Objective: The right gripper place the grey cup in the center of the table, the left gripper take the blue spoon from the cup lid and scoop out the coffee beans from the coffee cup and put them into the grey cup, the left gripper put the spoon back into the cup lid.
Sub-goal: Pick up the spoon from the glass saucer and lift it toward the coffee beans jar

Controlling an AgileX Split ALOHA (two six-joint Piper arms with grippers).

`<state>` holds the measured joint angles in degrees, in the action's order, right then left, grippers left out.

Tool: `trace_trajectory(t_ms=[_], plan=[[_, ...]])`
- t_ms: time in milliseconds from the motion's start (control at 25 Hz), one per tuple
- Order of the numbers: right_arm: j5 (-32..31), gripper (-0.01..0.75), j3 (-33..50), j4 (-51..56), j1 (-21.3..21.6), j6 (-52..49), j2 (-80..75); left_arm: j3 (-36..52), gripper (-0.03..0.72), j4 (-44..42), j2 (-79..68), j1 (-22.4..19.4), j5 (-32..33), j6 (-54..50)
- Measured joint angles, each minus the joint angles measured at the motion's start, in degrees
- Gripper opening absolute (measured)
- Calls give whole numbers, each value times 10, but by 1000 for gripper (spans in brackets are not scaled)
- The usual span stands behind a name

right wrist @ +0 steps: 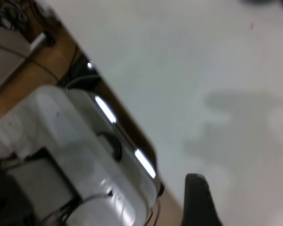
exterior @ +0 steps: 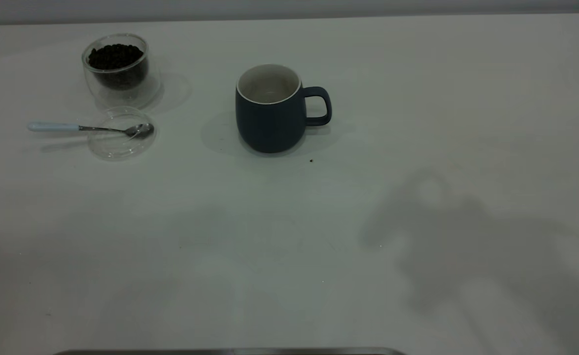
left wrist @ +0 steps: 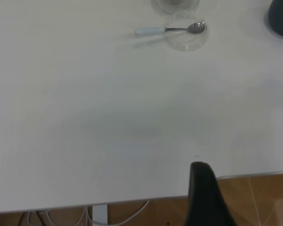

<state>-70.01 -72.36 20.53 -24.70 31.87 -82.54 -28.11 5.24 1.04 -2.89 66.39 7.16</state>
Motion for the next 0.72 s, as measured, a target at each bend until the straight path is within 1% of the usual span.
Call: trace_trajectory(t_ms=[360, 440, 600, 640, 720], plan=[[0, 457, 287, -6, 0, -20, 216, 0, 512, 0, 0, 0, 0, 0], [9, 457, 338, -8, 0, -22, 268, 0, 512, 0, 0, 0, 0, 0], [31, 457, 421, -13, 5, -23, 376, 0, 512, 0, 0, 0, 0, 0], [31, 457, 439, -16, 15, -23, 409, 0, 512, 0, 0, 0, 0, 0], [34, 457, 447, -20, 41, -26, 454, 0, 512, 0, 0, 0, 0, 0]])
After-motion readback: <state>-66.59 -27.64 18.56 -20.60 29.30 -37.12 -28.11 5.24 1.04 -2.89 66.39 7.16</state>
